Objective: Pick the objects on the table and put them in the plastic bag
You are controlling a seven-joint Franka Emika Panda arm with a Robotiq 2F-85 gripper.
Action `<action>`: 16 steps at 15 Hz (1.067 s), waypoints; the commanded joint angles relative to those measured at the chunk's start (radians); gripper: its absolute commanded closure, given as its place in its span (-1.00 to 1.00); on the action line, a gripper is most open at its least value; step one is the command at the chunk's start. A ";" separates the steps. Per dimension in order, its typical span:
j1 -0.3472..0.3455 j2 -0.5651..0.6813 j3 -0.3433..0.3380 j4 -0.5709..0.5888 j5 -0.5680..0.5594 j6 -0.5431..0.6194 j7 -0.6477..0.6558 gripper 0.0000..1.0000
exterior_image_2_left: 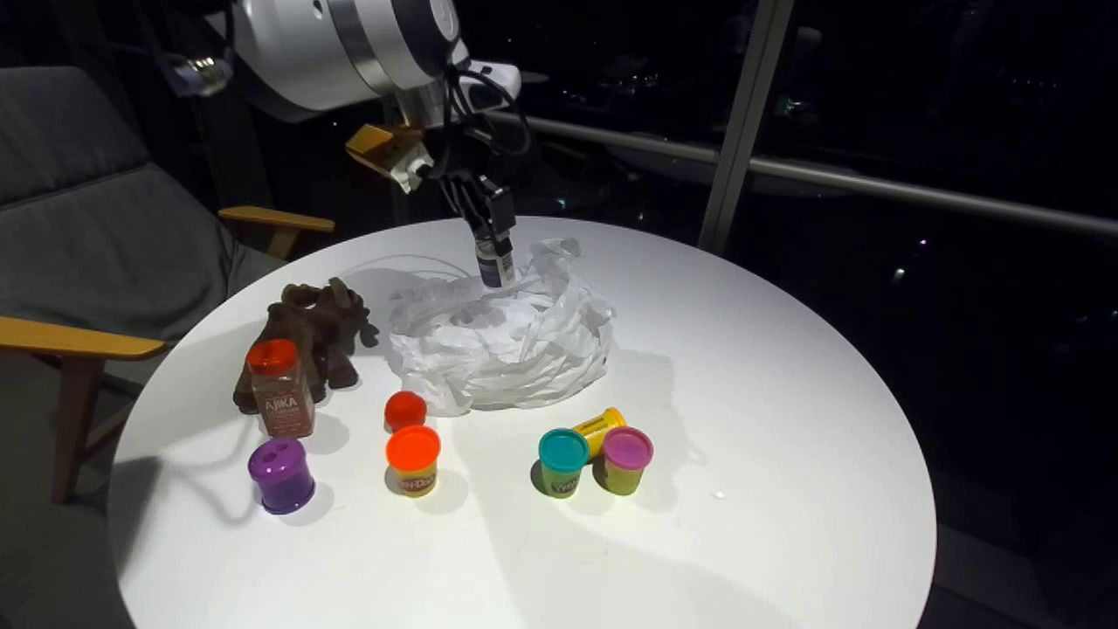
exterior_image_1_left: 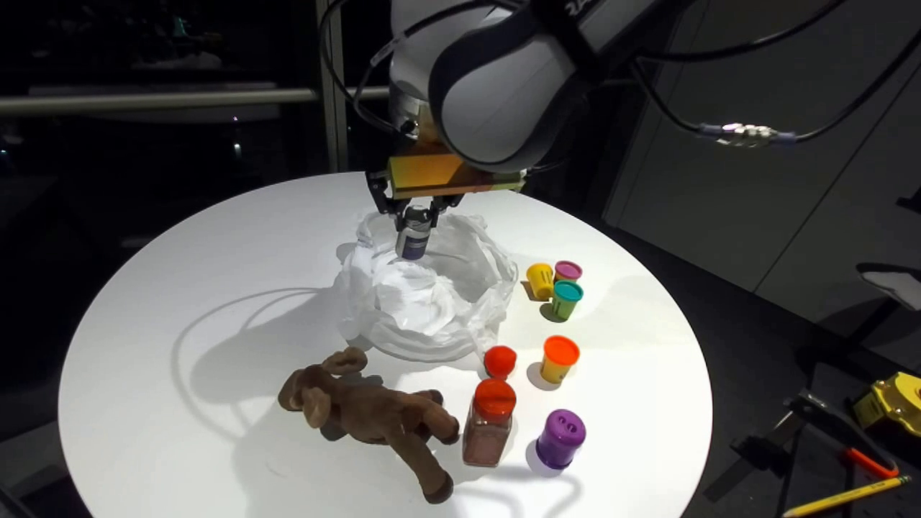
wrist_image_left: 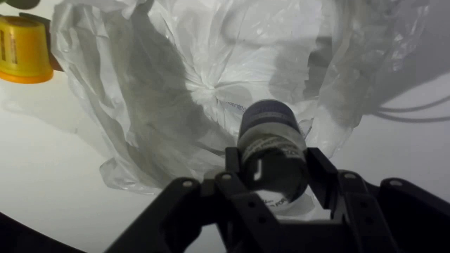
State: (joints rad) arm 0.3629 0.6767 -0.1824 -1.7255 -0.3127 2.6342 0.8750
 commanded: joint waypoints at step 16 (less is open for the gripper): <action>-0.042 -0.026 -0.020 0.051 0.056 -0.146 -0.043 -1.00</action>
State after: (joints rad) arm 0.3285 0.8363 -0.2084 -1.4948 -0.2574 2.5098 0.8770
